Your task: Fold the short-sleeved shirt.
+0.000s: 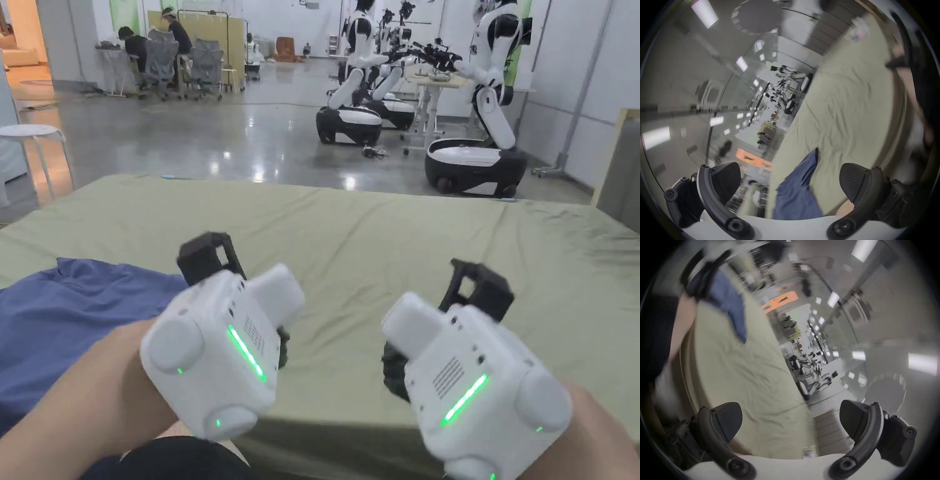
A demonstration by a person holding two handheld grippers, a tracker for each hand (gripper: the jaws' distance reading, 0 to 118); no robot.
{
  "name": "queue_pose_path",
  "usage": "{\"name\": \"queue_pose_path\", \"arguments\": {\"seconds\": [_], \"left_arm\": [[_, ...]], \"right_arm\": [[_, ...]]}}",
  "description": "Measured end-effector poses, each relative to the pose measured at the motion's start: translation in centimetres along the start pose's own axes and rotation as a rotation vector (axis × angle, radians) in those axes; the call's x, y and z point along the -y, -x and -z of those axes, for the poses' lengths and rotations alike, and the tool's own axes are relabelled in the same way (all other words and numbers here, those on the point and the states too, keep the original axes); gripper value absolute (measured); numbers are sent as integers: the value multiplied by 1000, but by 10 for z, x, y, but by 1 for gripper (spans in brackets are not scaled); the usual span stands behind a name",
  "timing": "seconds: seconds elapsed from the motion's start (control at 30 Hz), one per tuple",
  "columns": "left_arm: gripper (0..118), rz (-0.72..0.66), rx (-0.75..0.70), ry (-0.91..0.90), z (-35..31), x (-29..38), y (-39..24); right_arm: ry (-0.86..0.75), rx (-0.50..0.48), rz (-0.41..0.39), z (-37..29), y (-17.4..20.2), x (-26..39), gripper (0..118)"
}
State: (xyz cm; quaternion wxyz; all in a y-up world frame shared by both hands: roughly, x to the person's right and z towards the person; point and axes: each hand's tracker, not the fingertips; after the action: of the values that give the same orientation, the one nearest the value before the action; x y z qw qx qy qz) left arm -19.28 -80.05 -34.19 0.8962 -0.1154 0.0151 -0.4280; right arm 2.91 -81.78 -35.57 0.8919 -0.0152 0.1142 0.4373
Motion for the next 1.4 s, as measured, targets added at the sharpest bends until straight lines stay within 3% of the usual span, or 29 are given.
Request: {"name": "queue_pose_path", "arguments": {"seconds": [0.13, 0.2, 0.27, 0.3, 0.4, 0.47, 0.63, 1.4], "left_arm": [[118, -525, -57, -83, -13, -5, 38], [118, -686, -104, -63, -14, -1, 39], [118, -774, -133, -135, -16, 6, 29], [118, -813, -154, -153, -18, 10, 24], [118, -937, -132, -231, -30, 24, 10], [118, -963, -114, -239, -33, 29, 8], [118, -959, -130, -210, -31, 29, 17], [118, -896, -162, -183, -32, 17, 17]], "right_arm": [[-68, -2, 547, -8, -50, -4, 118], [-83, -44, 829, -6, -66, 5, 118], [-82, -29, 974, -2, -69, 16, 118], [-70, -14, 969, -5, -67, 15, 118], [-49, 30, 833, -5, -59, 21, 118], [-40, 59, 783, 1, -49, 27, 118], [-26, 28, 849, 0, -48, 31, 118], [-25, 35, 897, 5, -42, 26, 118]]}}
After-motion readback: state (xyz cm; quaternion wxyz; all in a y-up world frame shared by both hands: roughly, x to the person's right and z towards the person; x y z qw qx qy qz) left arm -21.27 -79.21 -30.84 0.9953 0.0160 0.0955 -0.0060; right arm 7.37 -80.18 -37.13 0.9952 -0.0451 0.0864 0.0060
